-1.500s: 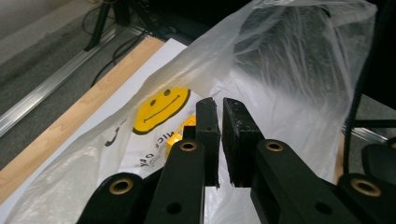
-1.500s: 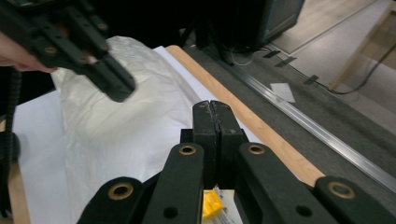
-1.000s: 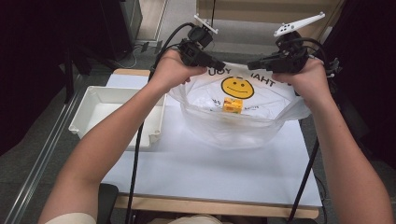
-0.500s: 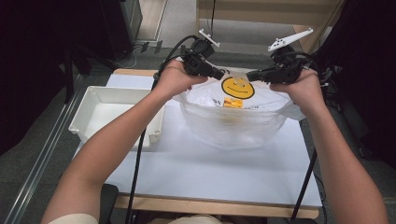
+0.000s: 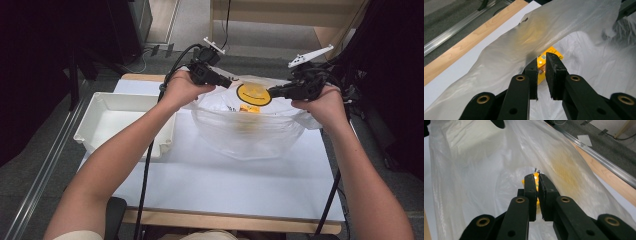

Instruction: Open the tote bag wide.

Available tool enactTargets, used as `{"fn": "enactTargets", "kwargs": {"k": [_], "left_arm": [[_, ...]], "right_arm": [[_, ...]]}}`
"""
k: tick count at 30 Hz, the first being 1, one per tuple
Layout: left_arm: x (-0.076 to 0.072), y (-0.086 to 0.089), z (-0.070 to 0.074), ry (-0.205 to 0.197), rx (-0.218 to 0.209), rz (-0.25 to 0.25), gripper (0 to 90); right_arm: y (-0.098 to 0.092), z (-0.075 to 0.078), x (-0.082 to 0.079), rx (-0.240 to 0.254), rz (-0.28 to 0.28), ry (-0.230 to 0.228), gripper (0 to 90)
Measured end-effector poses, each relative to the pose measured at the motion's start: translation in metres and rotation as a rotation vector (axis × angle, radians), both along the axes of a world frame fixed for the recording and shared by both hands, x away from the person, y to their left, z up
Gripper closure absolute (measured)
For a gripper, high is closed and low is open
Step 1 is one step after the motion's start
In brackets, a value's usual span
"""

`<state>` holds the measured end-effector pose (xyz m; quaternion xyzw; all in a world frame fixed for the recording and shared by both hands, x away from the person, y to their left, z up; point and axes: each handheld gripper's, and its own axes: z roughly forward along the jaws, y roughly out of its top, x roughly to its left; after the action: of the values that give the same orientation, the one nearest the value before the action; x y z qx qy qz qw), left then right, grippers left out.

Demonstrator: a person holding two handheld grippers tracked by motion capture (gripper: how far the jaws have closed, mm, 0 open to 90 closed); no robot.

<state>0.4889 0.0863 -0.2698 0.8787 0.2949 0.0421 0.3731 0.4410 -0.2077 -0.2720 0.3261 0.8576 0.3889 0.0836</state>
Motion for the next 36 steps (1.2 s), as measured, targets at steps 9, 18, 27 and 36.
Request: {"fn": "enactTargets", "kwargs": {"k": [9, 18, 27, 36], "left_arm": [[0.0, 0.004, -0.005, 0.008, 0.041, 0.042, 90.0], [0.007, 0.01, -0.016, 0.014, 0.057, 0.077, 90.0], [0.012, 0.015, -0.032, 0.038, 0.082, 0.102, 90.0], [0.014, 0.021, -0.044, 0.049, 0.116, 0.123, 90.0]], "right_arm": [[-0.016, -0.008, -0.001, -0.031, -0.058, 0.018, 90.0], [-0.028, -0.015, -0.001, -0.06, -0.09, 0.026, 90.0], [-0.037, -0.029, -0.002, -0.059, -0.123, 0.055, 90.0], [-0.049, -0.043, -0.005, -0.057, -0.158, 0.063, 90.0]]}}
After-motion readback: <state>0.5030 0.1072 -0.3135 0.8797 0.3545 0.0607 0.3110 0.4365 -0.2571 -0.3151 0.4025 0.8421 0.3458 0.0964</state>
